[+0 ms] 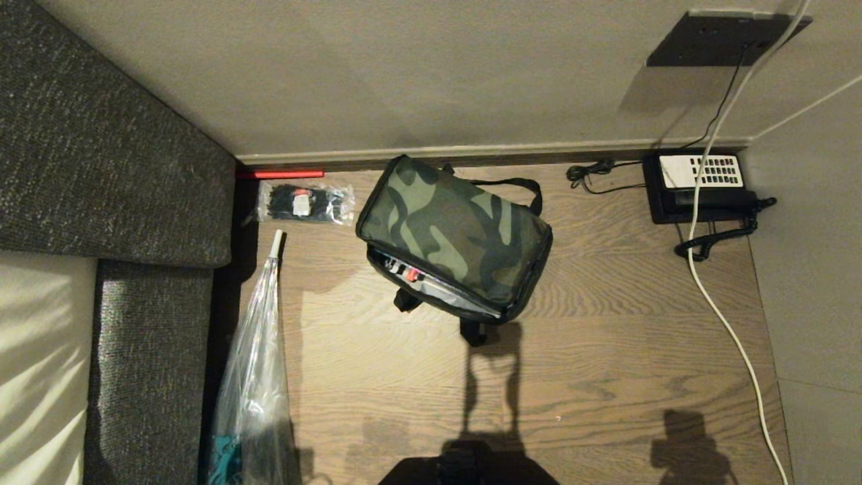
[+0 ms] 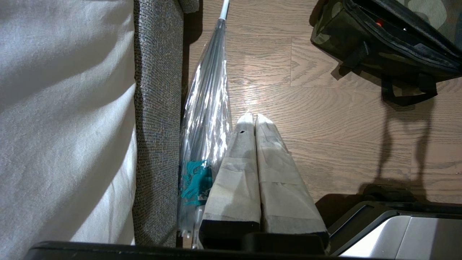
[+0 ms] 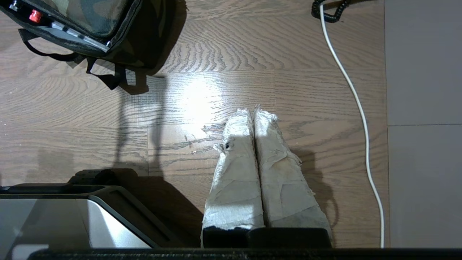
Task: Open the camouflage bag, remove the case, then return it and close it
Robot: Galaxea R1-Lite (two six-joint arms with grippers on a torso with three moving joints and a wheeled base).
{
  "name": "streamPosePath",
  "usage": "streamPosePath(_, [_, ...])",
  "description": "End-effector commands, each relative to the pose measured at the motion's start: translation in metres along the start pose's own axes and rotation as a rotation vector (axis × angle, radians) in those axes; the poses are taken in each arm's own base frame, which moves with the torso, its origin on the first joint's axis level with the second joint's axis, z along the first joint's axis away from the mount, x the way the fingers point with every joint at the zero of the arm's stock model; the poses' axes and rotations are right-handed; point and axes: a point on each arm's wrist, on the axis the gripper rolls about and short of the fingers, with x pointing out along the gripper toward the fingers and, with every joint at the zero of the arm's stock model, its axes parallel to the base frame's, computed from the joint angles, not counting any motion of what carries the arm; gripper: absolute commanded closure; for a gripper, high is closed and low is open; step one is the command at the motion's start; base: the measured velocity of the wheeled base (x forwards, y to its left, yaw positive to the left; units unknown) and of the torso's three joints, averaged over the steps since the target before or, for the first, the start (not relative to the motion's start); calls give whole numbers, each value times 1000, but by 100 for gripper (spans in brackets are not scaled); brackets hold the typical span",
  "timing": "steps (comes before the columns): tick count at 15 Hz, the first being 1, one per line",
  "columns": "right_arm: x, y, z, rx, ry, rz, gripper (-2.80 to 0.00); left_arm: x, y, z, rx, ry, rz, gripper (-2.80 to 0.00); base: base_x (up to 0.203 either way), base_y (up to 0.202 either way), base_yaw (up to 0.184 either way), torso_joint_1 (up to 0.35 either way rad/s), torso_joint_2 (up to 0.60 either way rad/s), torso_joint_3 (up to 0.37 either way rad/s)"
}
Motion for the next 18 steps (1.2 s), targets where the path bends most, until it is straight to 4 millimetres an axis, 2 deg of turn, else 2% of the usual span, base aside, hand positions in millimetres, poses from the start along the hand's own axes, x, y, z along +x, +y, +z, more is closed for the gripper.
streamPosePath(1, [0, 0, 0, 5, 2, 0, 0, 0, 0, -1, 0, 1, 1, 0, 0, 0, 0, 0, 0, 0])
streamPosePath(18, [0, 0, 0, 5, 2, -1, 0, 0, 0, -1, 0, 1, 1, 0, 0, 0, 0, 0, 0, 0])
